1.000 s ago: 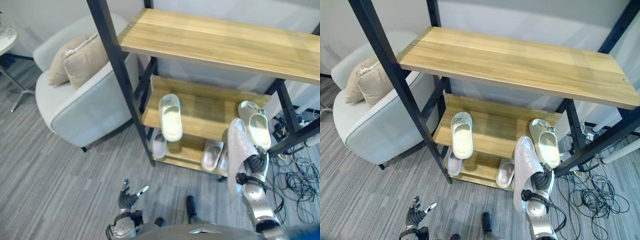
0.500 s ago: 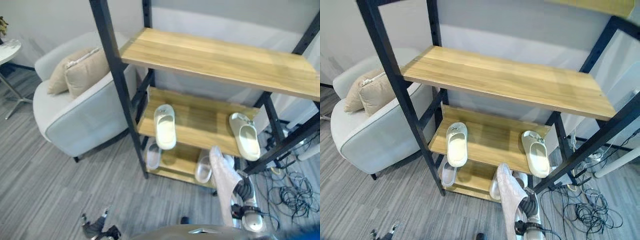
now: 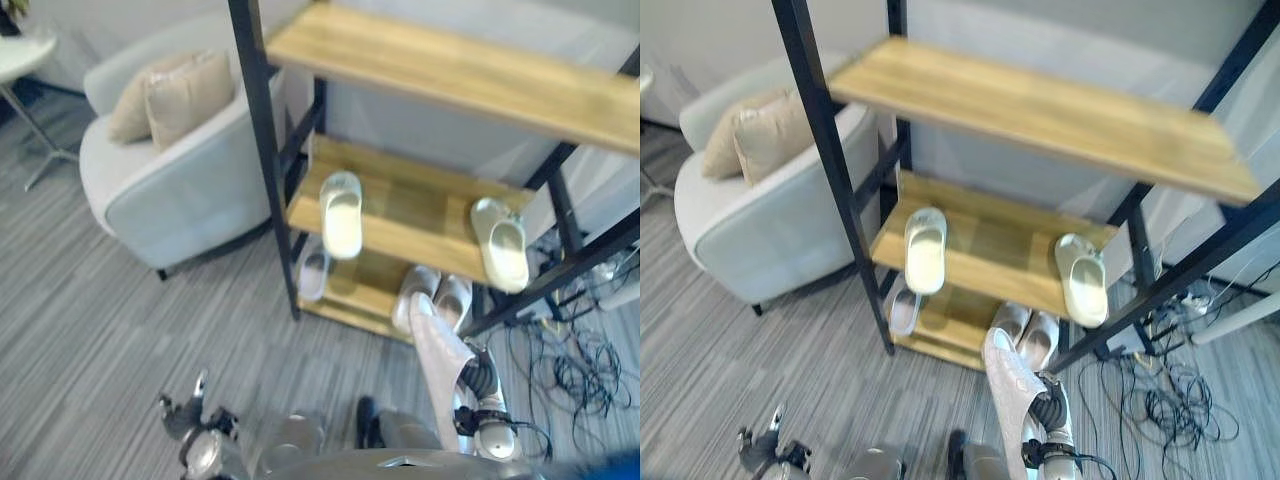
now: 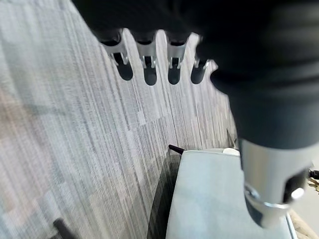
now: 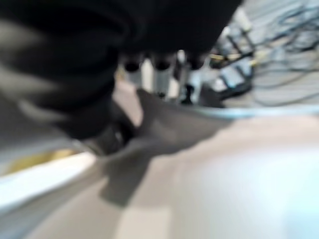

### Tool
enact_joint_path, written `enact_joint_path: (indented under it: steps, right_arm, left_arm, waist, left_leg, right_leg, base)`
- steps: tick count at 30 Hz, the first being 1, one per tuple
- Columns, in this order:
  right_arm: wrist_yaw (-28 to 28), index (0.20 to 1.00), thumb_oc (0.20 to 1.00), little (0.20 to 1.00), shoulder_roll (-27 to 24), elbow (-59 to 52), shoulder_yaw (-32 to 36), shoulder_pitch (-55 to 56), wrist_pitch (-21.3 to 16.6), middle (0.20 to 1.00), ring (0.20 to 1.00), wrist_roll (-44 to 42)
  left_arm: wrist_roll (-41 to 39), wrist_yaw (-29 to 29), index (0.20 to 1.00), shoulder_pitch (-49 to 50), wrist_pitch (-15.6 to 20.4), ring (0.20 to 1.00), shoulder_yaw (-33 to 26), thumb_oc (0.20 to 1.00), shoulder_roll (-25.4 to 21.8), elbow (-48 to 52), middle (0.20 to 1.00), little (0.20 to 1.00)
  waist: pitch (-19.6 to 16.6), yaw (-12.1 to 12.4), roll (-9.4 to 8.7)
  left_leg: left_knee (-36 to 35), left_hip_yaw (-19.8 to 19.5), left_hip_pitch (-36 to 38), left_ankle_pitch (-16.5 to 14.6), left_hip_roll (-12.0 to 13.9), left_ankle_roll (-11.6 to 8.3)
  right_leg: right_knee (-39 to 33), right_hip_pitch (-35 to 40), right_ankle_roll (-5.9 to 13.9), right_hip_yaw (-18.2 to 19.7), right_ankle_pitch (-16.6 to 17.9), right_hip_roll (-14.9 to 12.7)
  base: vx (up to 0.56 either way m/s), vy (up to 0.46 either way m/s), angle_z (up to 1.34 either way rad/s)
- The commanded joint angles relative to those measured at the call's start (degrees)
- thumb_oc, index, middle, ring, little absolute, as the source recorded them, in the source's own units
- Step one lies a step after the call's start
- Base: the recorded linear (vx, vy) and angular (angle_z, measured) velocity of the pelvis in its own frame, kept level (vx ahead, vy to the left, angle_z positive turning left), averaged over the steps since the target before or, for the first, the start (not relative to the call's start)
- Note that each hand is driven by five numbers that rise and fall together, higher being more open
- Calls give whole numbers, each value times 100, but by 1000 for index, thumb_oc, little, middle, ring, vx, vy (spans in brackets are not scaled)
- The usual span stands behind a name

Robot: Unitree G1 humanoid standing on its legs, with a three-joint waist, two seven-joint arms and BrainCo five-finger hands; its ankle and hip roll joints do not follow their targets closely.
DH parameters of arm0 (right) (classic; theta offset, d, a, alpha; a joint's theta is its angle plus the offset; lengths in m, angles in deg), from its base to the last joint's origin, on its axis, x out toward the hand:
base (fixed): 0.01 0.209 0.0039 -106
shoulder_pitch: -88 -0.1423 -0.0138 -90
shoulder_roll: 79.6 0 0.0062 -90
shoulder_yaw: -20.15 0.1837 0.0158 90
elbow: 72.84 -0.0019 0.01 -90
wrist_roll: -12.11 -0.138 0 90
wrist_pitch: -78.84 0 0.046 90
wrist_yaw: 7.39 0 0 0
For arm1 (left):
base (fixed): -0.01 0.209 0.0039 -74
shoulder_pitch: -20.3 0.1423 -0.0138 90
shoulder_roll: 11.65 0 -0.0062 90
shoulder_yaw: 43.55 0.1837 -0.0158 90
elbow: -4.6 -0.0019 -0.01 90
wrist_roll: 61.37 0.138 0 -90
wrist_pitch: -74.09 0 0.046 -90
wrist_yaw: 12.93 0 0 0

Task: Arrange the slippers neatly on the shoe rack.

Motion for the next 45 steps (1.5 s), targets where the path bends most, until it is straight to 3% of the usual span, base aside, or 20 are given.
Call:
enact_joint_path:
  steps: [1, 2, 3, 4, 5, 8, 13, 17, 18, 19, 21, 23, 24, 25, 30, 31, 38, 45]
  right_arm:
    - [-415, 200, 200, 200, -41, -314, 177, 80, -438, 200, 200, -87]
    - [-518, 200, 200, 200, -172, -289, 228, 80, -532, 200, 200, -116]
    - [-517, 200, 200, 200, -174, -287, 229, 77, -533, 200, 200, -117]
    - [-574, 200, 200, 200, -381, -282, 303, -96, -562, 200, 200, -160]
    - [-605, 200, 200, 200, -490, -295, 322, -239, -549, 200, 200, -177]
    - [-708, 200, 200, 200, -667, -355, 433, -667, -504, 200, 200, -189]
    - [-694, 200, 200, 200, -1074, -567, 608, -1811, -57, 200, 200, -161]
    - [-550, 200, 200, 200, -1088, -601, 658, -2242, 189, 200, 200, -274]
    - [-420, 200, 200, 200, -1095, -652, 542, -2999, 571, 200, 200, -220]
    - [-428, 200, 200, 200, -1084, -634, 528, -3060, 589, 200, 200, -212]
    - [-266, 200, 200, 200, -1067, -598, 458, -3654, 969, 200, 200, -85]
    - [-37, 200, 200, 200, -985, -348, 405, -4439, 1533, 200, 200, -8]
    - [119, 200, 200, 200, -896, -234, 429, -4950, 1868, 200, 200, 0]
    - [124, 200, 200, 200, -897, -228, 436, -4976, 1879, 200, 200, -1]
    - [298, 200, 200, 200, -763, 546, 346, -6249, 2530, 200, 200, 251]
    - [287, 200, 200, 200, -790, 776, 296, -6451, 2602, 200, 200, 311]
    - [364, 200, 200, 200, -636, 1971, 107, -7698, 3245, 200, 200, 458]
    - [336, 200, 200, 200, -588, 2668, -60, -8389, 3184, 200, 200, 391]
  left_arm:
    - [-72, 103, 1000, -499, 219, 1000, -153, 1000, -175, -197, 1000, 1000]
    - [-113, 136, 1000, -773, 251, 1000, -141, 1000, -201, -140, 1000, 1000]
    - [-115, 135, 1000, -776, 252, 1000, -142, 1000, -200, -143, 1000, 1000]
    - [-277, 133, 1000, -992, 283, 1000, -182, 1000, -163, 136, 1000, 1000]
    - [-410, 71, 1000, -1118, 303, 1000, -230, 1000, -145, 267, 1000, 1000]
    - [-724, -118, 1000, -1521, 292, 1000, -357, 1000, -255, 424, 1000, 1000]
    - [-1748, -473, 1000, -2294, 124, 1000, -1220, 1000, -178, 875, 1000, 1000]
    - [-1855, -539, 1000, -2427, 121, 1000, -1338, 1000, -198, 808, 1000, 1000]
    - [-1973, -518, 1000, -2631, 47, 1000, -1451, 1000, -298, 627, 1000, 1000]
    - [-1977, -524, 1000, -2669, 44, 1000, -1478, 1000, -322, 610, 1000, 1000]
    - [-2036, -482, 1000, -2787, 2, 1000, -1567, 1000, -369, 539, 1000, 1000]
    - [-2145, -424, 1000, -3017, -74, 1000, -1673, 1000, -401, 491, 1000, 1000]
    - [-2115, -359, 1000, -3139, -93, 1000, -1694, 1000, -401, 566, 1000, 1000]
    - [-2106, -348, 1000, -3161, -95, 1000, -1696, 1000, -403, 567, 1000, 1000]
    - [-2304, -447, 1000, -3370, -133, 1000, -1898, 1000, -248, 744, 1000, 1000]
    - [-2327, -480, 1000, -3415, -151, 1000, -1908, 1000, -234, 764, 1000, 1000]
    - [-2525, -754, 1000, -3517, -299, 1000, -2047, 1000, -76, 928, 1000, 1000]
    - [-2436, -884, 1000, -3523, -450, 1000, -2006, 1000, 78, 1197, 1000, 1000]
  waist:
    - [-319, -160, 194]
    - [-475, -227, 194]
    - [-527, -232, 191]
    - [-579, -255, 158]
    - [-638, -265, 144]
    - [-803, -303, 66]
    - [-829, -350, -52]
    - [-819, -395, -62]
    - [-811, -387, -89]
    - [-801, -409, -90]
    - [-777, -407, -111]
    - [-601, -399, -171]
    - [-346, -395, -210]
    - [-399, -401, -205]
    - [79, -341, -274]
    - [81, -331, -267]
    - [385, -249, -261]
    - [521, -131, -234]
  left_leg:
    - [-88, 361, -995, 573, 386, -301]
    - [220, 437, -1621, 474, 297, -344]
    - [253, 440, -1699, 465, 289, -344]
    - [623, 534, -2348, 397, 188, -345]
    - [807, 623, -2634, 209, 130, -320]
    - [1175, 784, -3664, 185, -6, -291]
    - [2016, 881, -4804, -110, -64, -261]
    - [2262, 900, -5064, -236, -42, -246]
    - [2363, 929, -5271, -283, -41, -233]
    - [2379, 932, -5301, -287, -42, -233]
    - [2432, 937, -5446, -291, -57, -220]
    - [2500, 978, -5464, -323, -54, -217]
    - [2515, 1002, -5464, -174, -45, -241]
    - [2566, 1014, -5464, -316, -40, -216]
    - [2723, 1064, -5464, -278, -10, -227]
    - [2834, 1090, -5464, -459, -1, -201]
    - [3152, 1177, -5464, -588, 44, -189]
    - [3121, 1214, -5464, -519, 18, -149]
  right_leg:
    - [259, -260, -139, -138, -808, -54]
    - [650, -966, -168, -110, -886, -121]
    - [691, -1048, -167, -106, -900, -127]
    - [997, -1685, -152, -70, -873, -140]
    - [1202, -1991, -121, -33, -1049, -155]
    - [1662, -3087, -25, 112, -1085, -207]
    - [2446, -4243, 9, 186, -1262, -288]
    - [2689, -4510, -16, 159, -1338, -342]
    - [2822, -4740, -27, 148, -1378, -408]
    - [2839, -4771, -26, 151, -1384, -409]
    - [2901, -4937, -29, 149, -1385, -426]
    - [3032, -4972, -39, 168, -1396, -448]
    - [3084, -4989, -40, 207, -1260, -451]
    - [3117, -4979, -41, 177, -1378, -475]
    - [3387, -5025, -69, 215, -1337, -475]
    - [3487, -5009, -77, 181, -1487, -518]
    - [3877, -5047, -90, 170, -1601, -542]
    - [3875, -5086, -78, 193, -1548, -569]
  base:
    - [-175, 163, 39]
    - [-127, 142, 32]
    - [-175, 190, 19]
    - [-47, 145, 11]
    - [-85, 180, 2]
    - [-21, 116, -5]
    - [47, 63, 6]
    - [59, 25, 3]
    - [49, 24, 0]
    - [56, 30, 1]
    - [0, 0, 0]
    - [-28, -21, 2]
    - [-6, -28, 4]
    - [-1, -24, 10]
    - [15, -23, 7]
    - [86, -12, 0]
    - [57, -5, 5]
    - [11, 4, 1]
